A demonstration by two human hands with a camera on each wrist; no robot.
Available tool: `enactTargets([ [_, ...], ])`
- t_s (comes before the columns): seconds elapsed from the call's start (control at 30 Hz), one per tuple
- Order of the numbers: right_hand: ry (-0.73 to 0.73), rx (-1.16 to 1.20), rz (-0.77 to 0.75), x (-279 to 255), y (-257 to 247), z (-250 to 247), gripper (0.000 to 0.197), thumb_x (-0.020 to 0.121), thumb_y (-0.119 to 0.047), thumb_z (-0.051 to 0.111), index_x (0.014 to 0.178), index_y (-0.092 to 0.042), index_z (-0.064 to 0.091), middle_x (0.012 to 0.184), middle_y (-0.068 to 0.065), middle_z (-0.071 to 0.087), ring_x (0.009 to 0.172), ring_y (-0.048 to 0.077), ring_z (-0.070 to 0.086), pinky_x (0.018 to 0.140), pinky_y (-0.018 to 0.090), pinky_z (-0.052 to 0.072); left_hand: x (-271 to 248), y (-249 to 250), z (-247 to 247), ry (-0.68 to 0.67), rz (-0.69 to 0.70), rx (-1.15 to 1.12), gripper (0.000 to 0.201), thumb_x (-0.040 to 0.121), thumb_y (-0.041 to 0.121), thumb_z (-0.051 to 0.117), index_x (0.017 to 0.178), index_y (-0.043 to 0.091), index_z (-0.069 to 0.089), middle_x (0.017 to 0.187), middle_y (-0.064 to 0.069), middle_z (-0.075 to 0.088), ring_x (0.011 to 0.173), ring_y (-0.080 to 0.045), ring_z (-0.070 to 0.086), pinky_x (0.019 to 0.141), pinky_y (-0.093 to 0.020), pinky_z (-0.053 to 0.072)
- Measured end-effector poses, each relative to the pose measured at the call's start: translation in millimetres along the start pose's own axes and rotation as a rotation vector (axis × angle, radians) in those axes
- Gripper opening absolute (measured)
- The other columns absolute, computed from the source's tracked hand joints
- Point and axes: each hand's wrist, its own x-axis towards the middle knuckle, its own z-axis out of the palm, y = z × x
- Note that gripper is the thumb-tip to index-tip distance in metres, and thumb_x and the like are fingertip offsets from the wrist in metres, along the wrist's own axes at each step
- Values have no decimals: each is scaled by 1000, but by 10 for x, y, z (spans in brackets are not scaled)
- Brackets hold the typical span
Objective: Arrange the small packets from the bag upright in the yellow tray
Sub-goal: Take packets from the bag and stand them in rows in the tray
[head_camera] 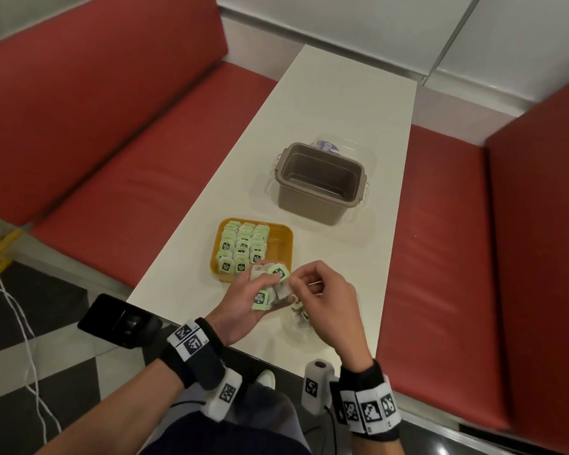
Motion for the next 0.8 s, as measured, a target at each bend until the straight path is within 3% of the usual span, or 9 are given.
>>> enactTargets([
  [0.1, 4, 19, -14, 103, -159, -35, 4, 104, -34, 72, 105, -30, 73, 92, -14, 75, 81, 5, 70, 67, 15, 52, -73, 152, -122, -7, -8, 97, 29, 98, 4, 70, 126, 8, 63, 114, -13, 75, 105, -29, 75, 77, -41, 65],
  [0.17, -86, -67, -32, 186, -229, 18, 9, 102, -40, 74, 110, -35, 74, 93, -15, 75, 83, 3, 70, 71, 15, 53, -106, 237, -196, -65, 2, 182, 33, 93, 9, 76, 123, 9, 62, 108, -11, 74, 99, -26, 74, 71, -39, 65],
  [0.27, -206, -120, -12, 263, -299, 139, 6, 97, -37, 80, 101, -34, 77, 87, -13, 76, 81, 5, 70, 75, 25, 57, -126, 374, -324, -113, 40, 292, 30, 88, 12, 80, 112, 11, 63, 100, -10, 70, 91, -22, 71, 67, -38, 64],
  [0.37, -177, -59, -8, 271, -386, 204, 9, 95, -32, 84, 94, -31, 75, 87, -10, 77, 83, 9, 72, 78, 35, 61, -125, 515, -462, -102, 88, 390, 22, 91, 17, 83, 107, 13, 67, 107, -15, 68, 94, -28, 71, 68, -40, 63],
  [0.47, -81, 45, -37, 230, -485, 263, 10, 95, -29, 85, 92, -31, 76, 98, -13, 78, 91, 10, 74, 82, 36, 61, -129, 619, -597, -79, 120, 426, 18, 97, 22, 78, 105, 12, 66, 112, -17, 74, 94, -38, 74, 65, -40, 59],
  [0.6, 19, 81, -92, 233, -539, 358, 10, 93, -25, 87, 91, -30, 78, 97, -12, 79, 91, 12, 74, 84, 40, 61, -137, 694, -736, -36, 132, 477, 23, 100, 28, 76, 110, 10, 65, 107, -20, 75, 89, -35, 72, 64, -38, 54],
  [0.73, 9, 109, -109, 261, -566, 411, 9, 95, -25, 86, 93, -28, 78, 94, -13, 79, 94, 11, 75, 85, 43, 62, -126, 695, -735, -48, 174, 506, 33, 97, 29, 78, 129, 24, 69, 116, -13, 74, 86, -32, 72, 62, -39, 54],
  [0.8, 1, 110, -110, 300, -543, 434, 8, 95, -25, 85, 94, -28, 77, 95, -13, 79, 95, 10, 75, 85, 40, 62, -103, 635, -712, -42, 193, 533, 33, 96, 27, 80, 127, 23, 70, 111, -12, 75, 84, -30, 72, 61, -39, 54],
])
